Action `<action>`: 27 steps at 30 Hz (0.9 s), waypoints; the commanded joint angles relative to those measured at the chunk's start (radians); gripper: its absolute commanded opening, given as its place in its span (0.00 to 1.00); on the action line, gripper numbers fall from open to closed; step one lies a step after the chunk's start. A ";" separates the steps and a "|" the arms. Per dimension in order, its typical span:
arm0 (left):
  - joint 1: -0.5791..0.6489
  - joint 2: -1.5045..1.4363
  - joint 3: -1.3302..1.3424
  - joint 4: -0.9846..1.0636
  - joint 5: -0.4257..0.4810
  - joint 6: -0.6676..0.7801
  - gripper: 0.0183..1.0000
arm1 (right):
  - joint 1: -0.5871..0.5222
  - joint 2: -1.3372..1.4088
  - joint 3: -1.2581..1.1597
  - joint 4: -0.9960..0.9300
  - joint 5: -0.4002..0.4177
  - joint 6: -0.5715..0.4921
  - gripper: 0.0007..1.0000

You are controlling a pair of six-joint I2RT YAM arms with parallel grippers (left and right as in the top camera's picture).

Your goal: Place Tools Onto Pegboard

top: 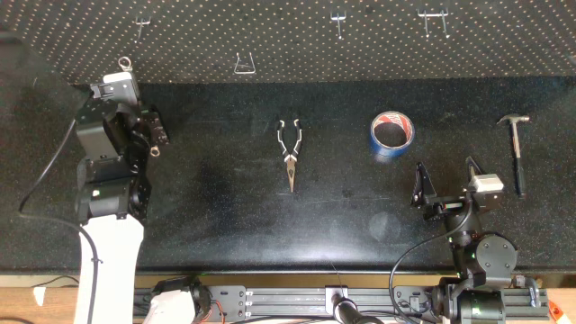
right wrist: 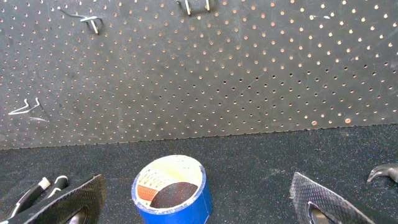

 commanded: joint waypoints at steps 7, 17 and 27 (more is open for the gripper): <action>-0.030 0.111 0.103 0.032 -0.011 0.054 0.01 | 0.004 -0.005 -0.004 -0.003 0.009 0.007 0.97; -0.055 0.111 0.129 0.013 -0.011 0.054 0.01 | 0.004 -0.005 -0.004 -0.003 0.009 0.007 0.97; -0.053 0.116 0.129 0.030 -0.042 0.054 0.01 | 0.004 -0.005 -0.004 -0.003 0.009 0.007 0.97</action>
